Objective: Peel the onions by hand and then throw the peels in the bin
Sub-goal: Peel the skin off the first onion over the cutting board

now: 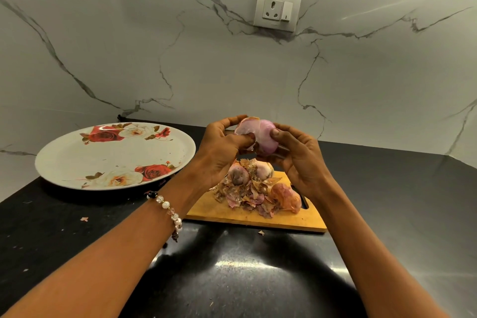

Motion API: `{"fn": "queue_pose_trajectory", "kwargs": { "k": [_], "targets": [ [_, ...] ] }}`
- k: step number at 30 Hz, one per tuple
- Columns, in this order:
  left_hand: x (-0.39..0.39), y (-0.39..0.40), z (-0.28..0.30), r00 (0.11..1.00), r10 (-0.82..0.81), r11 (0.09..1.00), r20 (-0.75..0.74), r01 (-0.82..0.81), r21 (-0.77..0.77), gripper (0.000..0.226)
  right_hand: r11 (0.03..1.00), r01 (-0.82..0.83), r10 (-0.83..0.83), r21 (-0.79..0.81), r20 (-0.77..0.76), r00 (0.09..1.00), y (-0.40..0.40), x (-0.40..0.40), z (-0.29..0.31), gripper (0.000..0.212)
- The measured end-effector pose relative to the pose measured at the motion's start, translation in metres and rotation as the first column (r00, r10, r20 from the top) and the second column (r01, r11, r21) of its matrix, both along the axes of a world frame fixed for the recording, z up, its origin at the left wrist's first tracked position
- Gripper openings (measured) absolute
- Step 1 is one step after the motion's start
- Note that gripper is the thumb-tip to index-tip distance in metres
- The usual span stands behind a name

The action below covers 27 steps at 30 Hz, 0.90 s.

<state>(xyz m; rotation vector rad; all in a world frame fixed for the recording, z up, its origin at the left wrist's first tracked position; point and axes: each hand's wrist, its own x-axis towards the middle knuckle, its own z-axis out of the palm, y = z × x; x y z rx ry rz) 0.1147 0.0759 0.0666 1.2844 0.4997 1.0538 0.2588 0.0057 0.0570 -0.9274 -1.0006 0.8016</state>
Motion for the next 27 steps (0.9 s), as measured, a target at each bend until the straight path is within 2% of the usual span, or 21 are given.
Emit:
{"fn": "queue_pose_trajectory", "kwargs": {
  "k": [4, 6, 8, 13, 16, 18, 22, 27],
  "targets": [
    [-0.001, 0.003, 0.000, 0.998, -0.058, 0.994, 0.033, 0.060, -0.094, 0.033, 1.000, 0.010, -0.010, 0.005, -0.003, 1.000, -0.001, -0.001, -0.001, 0.019],
    [-0.003, 0.004, 0.001, 0.992, -0.103, 0.984, 0.073, 0.112, -0.140, 0.034, 1.000, 0.014, -0.013, 0.011, -0.086, 0.996, -0.001, -0.003, 0.000, 0.015],
    [-0.004, 0.006, 0.001, 0.995, -0.083, 0.987, 0.050, 0.088, -0.132, 0.033, 1.000, 0.021, -0.018, 0.016, -0.168, 0.986, -0.001, -0.003, 0.002, 0.021],
    [-0.006, 0.012, -0.003, 0.976, 0.124, 0.989, -0.181, -0.106, 0.106, 0.037, 1.000, 0.021, -0.026, -0.022, -0.271, 0.962, -0.004, 0.001, 0.006, 0.013],
    [-0.006, 0.012, -0.005, 0.918, 0.235, 0.934, -0.321, -0.123, 0.335, 0.037, 0.997, 0.033, -0.051, -0.070, -0.286, 0.957, -0.002, 0.004, 0.004, 0.016],
    [-0.005, 0.012, -0.006, 0.888, 0.263, 0.915, -0.378, -0.105, 0.389, 0.039, 0.996, 0.031, -0.055, -0.085, -0.290, 0.956, -0.001, 0.007, 0.003, 0.018],
    [-0.003, 0.011, -0.008, 0.852, 0.347, 0.847, -0.392, -0.105, 0.522, 0.037, 0.995, 0.008, -0.036, -0.103, -0.274, 0.961, 0.001, 0.012, -0.001, 0.028],
    [0.000, 0.008, -0.006, 0.841, 0.469, 0.631, -0.268, -0.107, 0.769, 0.047, 0.993, -0.014, -0.014, -0.119, -0.228, 0.974, 0.001, 0.012, -0.001, 0.043]
  ]
}}
